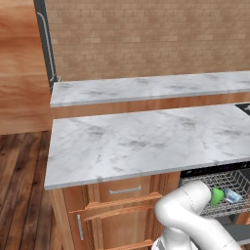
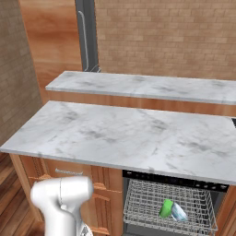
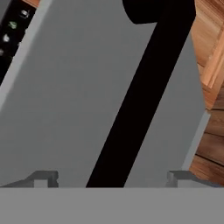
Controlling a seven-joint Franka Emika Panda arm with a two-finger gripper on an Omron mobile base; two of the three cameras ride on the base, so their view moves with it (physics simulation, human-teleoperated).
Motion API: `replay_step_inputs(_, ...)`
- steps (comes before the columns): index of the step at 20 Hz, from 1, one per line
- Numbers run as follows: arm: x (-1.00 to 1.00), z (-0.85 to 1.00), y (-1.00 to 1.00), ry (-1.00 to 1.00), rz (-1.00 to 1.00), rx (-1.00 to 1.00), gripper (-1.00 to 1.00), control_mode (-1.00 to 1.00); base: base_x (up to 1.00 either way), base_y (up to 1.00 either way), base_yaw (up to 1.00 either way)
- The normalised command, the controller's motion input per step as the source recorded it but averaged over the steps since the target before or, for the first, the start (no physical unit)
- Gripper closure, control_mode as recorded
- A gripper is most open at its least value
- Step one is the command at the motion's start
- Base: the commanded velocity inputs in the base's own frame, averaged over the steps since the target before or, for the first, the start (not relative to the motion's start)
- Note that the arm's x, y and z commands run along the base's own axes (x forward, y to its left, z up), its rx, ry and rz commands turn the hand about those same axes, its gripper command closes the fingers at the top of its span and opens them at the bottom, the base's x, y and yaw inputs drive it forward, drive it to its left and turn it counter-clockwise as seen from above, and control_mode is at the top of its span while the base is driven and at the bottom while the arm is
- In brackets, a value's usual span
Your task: Pick up the cup and bowl from the counter, place them in the dishwasher, and close the dishwasher door.
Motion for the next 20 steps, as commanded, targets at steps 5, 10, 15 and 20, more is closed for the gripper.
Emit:
replay_step_inputs(5,0.0,-0.98,-0.26,-0.11,0.09,0.0,-1.0,-1.0,0.0,0.0,0.0)
replay_step_inputs(10,0.11,-0.57,-0.27,-0.23,0.07,0.0,-1.0,-1.0,0.0,0.0,0.0)
replay_step_inputs(15,0.38,-0.01,-0.29,-0.39,0.05,0.06,-1.0,-1.0,0.0,0.0,0.0)
replay_step_inputs(20,0.66,0.04,-0.12,-0.4,0.03,0.1,-1.0,-1.0,0.0,0.0,0.0)
